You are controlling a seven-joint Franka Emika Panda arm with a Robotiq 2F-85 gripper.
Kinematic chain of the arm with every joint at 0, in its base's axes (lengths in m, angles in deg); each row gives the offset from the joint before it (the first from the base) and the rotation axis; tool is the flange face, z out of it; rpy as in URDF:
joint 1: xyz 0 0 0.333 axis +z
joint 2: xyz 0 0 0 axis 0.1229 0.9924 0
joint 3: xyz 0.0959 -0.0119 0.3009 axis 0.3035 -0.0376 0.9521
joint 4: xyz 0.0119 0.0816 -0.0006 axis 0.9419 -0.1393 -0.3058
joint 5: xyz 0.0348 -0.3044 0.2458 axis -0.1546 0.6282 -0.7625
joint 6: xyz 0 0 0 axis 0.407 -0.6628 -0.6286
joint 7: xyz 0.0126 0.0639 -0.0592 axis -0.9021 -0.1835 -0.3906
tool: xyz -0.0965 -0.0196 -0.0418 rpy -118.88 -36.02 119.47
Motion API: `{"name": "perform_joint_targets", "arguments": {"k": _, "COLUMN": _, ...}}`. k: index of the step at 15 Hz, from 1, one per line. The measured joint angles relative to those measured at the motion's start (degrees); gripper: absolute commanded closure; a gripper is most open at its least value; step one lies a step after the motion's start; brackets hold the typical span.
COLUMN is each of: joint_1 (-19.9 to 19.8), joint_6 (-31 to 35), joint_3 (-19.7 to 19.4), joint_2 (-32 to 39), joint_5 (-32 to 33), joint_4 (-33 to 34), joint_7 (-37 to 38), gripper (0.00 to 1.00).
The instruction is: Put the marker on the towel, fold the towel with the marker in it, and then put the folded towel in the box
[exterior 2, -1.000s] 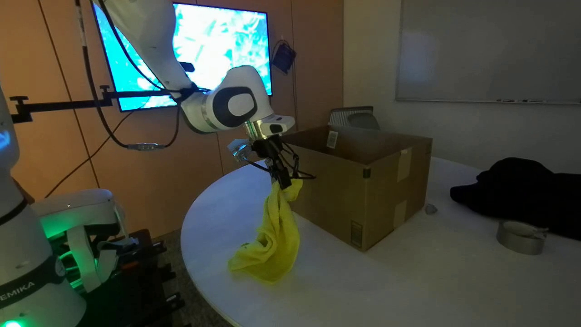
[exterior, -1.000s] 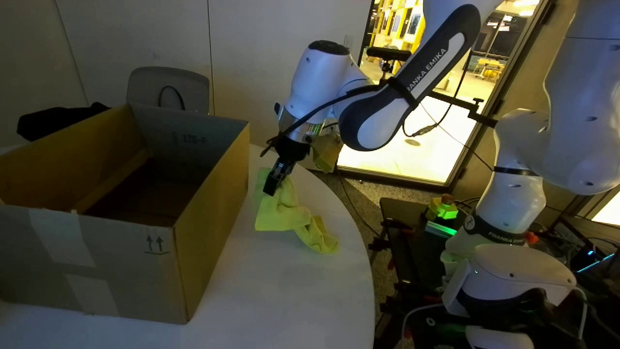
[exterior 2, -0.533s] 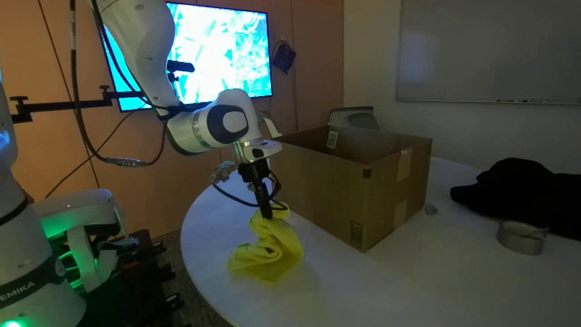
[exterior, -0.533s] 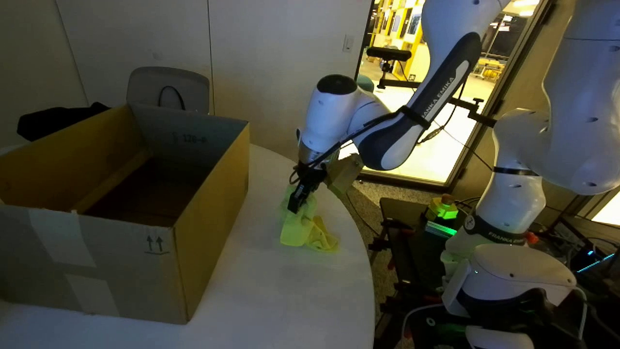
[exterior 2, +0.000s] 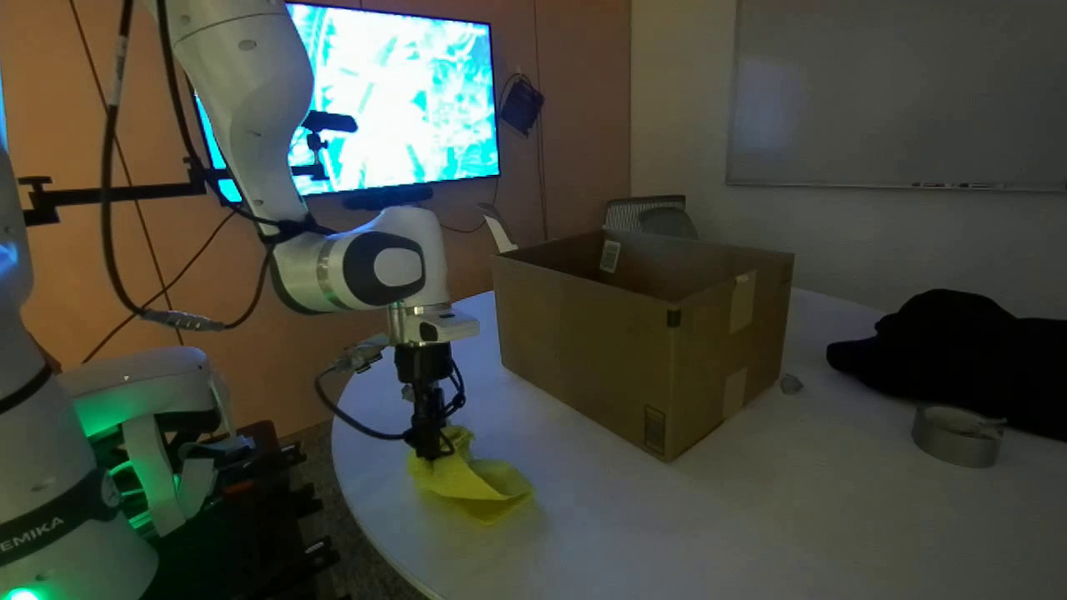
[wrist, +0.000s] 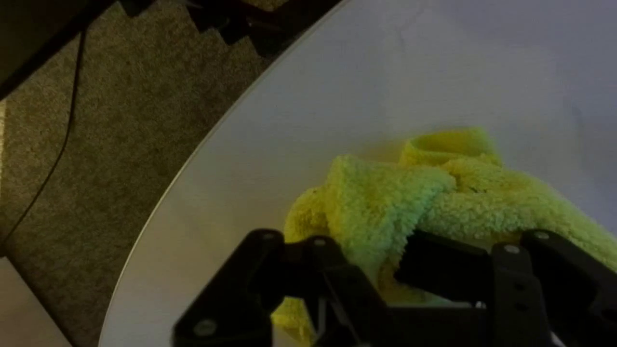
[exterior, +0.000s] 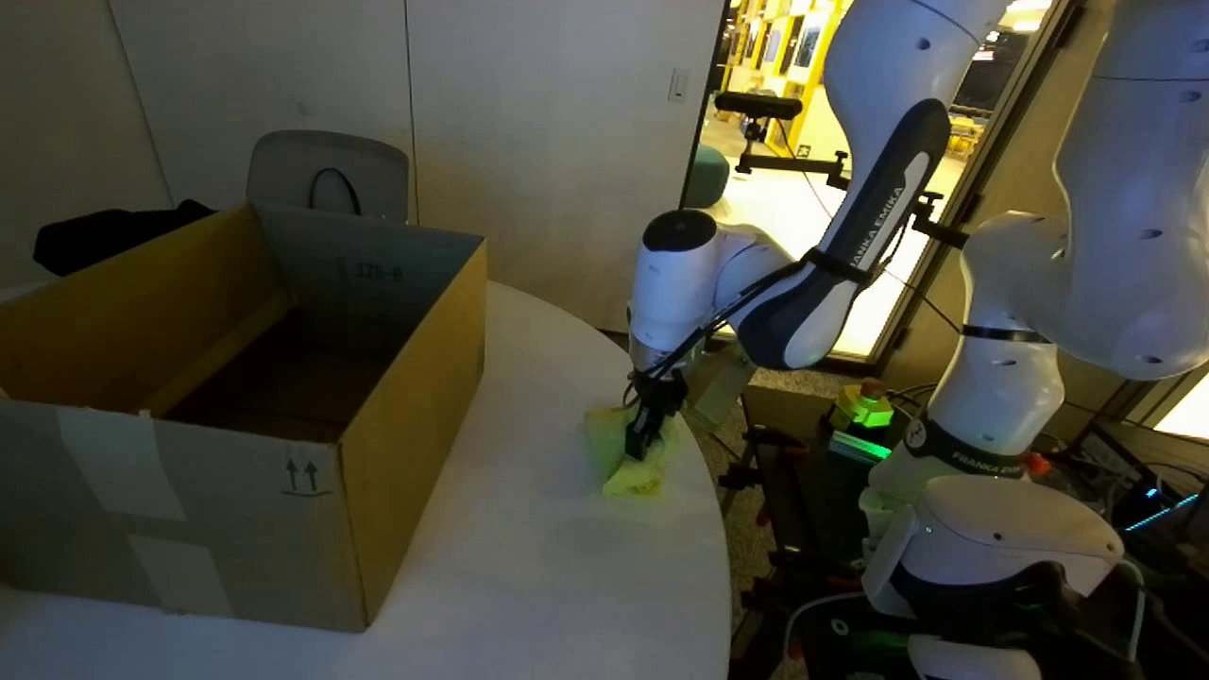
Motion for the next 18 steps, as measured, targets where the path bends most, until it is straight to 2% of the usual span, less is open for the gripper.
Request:
{"name": "perform_joint_targets", "arguments": {"k": 1, "joint_1": 0.0, "joint_6": 0.0, "joint_3": 0.3, "joint_2": 0.4, "joint_5": -1.0, "joint_4": -0.4, "joint_7": -0.2, "gripper": 0.72}}
{"name": "perform_joint_targets", "arguments": {"k": 5, "joint_1": 0.0, "joint_6": 0.1, "joint_3": 1.5, "joint_2": 1.2, "joint_5": -3.3, "joint_4": -1.3, "joint_7": -1.7, "gripper": 0.44}}
{"name": "perform_joint_targets", "arguments": {"k": 11, "joint_1": 0.4, "joint_6": 0.1, "joint_3": 1.7, "joint_2": -1.4, "joint_5": -2.6, "joint_4": -1.7, "joint_7": -3.7, "gripper": 0.00}}
{"name": "perform_joint_targets", "arguments": {"k": 18, "joint_1": 0.0, "joint_6": 0.6, "joint_3": 2.4, "joint_2": -4.0, "joint_5": -3.5, "joint_4": -1.8, "joint_7": -6.6, "gripper": 0.00}}
